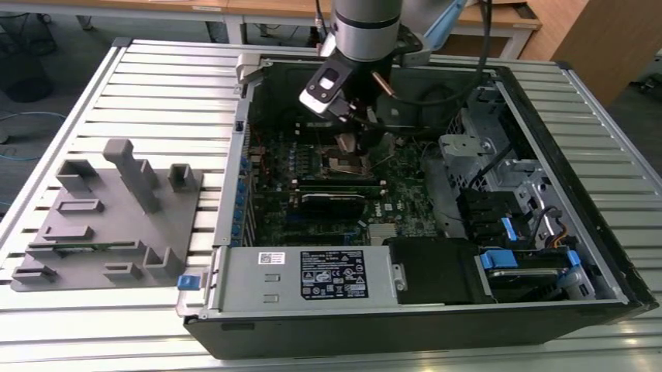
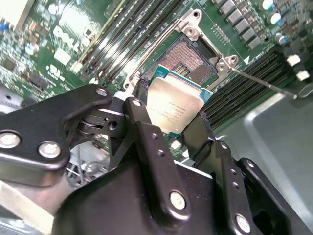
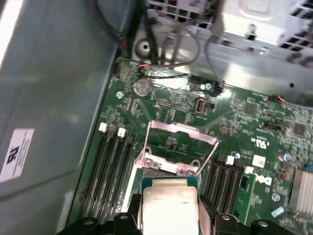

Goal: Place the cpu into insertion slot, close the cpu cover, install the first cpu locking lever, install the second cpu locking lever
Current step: 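Place the cpu into insertion slot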

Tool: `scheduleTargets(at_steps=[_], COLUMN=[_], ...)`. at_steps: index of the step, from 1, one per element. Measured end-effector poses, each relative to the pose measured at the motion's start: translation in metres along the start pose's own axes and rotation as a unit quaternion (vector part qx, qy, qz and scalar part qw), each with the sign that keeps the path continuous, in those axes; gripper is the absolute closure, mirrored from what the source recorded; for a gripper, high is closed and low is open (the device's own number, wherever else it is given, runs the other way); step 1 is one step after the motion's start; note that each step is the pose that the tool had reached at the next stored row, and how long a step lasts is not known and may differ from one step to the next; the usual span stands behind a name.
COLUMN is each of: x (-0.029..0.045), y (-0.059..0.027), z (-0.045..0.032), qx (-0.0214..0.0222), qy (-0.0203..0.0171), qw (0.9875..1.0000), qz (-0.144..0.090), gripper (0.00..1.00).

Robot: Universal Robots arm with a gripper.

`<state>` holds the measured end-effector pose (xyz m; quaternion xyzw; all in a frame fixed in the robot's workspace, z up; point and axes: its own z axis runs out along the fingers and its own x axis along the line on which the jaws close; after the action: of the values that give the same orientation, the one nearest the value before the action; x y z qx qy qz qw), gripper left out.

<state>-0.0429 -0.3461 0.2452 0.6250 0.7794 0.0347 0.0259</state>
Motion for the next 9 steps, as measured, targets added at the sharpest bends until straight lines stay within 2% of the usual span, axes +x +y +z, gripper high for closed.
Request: scheduleTargets(at_steps=[5, 9], x=[0.0000, 0.0000], y=[-0.0001, -0.0001], z=[0.0006, 0.0011], qx=[-0.0001, -0.0002], qy=[-0.0040, -0.0071], qw=[0.9990, 0.9966], qz=[0.046, 0.082], gripper=[0.46, 0.46])
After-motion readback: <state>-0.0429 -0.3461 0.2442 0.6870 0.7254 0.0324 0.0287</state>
